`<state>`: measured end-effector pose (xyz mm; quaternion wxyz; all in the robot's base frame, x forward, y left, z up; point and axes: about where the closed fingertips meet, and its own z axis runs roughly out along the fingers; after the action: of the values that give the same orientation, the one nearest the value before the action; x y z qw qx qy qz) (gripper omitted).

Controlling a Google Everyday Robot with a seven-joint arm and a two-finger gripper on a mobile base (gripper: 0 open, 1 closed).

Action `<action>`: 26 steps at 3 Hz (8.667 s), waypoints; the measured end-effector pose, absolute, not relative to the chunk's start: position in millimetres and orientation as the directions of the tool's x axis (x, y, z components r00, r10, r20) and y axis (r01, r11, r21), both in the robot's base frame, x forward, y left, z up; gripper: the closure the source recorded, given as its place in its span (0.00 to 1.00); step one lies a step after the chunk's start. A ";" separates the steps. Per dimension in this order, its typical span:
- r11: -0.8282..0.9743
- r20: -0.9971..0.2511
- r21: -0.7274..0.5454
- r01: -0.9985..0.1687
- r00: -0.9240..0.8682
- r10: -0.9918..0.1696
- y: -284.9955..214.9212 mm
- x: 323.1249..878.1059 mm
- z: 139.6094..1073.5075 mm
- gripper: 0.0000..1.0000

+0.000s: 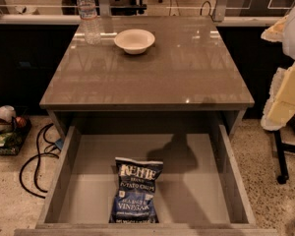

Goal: Pick blue chip bag from top drawer and place on counter

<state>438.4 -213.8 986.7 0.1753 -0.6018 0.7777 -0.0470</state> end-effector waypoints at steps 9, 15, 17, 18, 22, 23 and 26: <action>0.240 -0.502 -0.271 -0.932 -0.075 -0.861 -60.1 424.7 775.4 0.00; 0.153 -0.352 -0.149 -0.977 -0.092 -0.931 33.8 420.4 617.6 0.00; 0.157 -0.340 -0.124 -0.980 -0.106 -0.934 32.0 430.0 606.3 0.49; 0.157 -0.340 -0.124 -0.980 -0.106 -0.935 32.0 430.0 608.7 0.71; 0.186 -0.328 -0.169 -0.968 -0.123 -0.937 16.6 431.5 639.1 1.00; 0.247 -0.295 -0.263 -0.933 -0.166 -0.941 -13.5 433.1 701.0 1.00; 0.358 -0.289 -0.440 -0.824 -0.247 -0.925 -88.8 457.2 849.0 1.00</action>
Offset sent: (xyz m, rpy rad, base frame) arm 0.0003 0.0117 -0.0616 0.1280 0.0272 -0.0003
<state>457.2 -88.8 849.0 0.2551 -0.5579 0.7834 -0.0993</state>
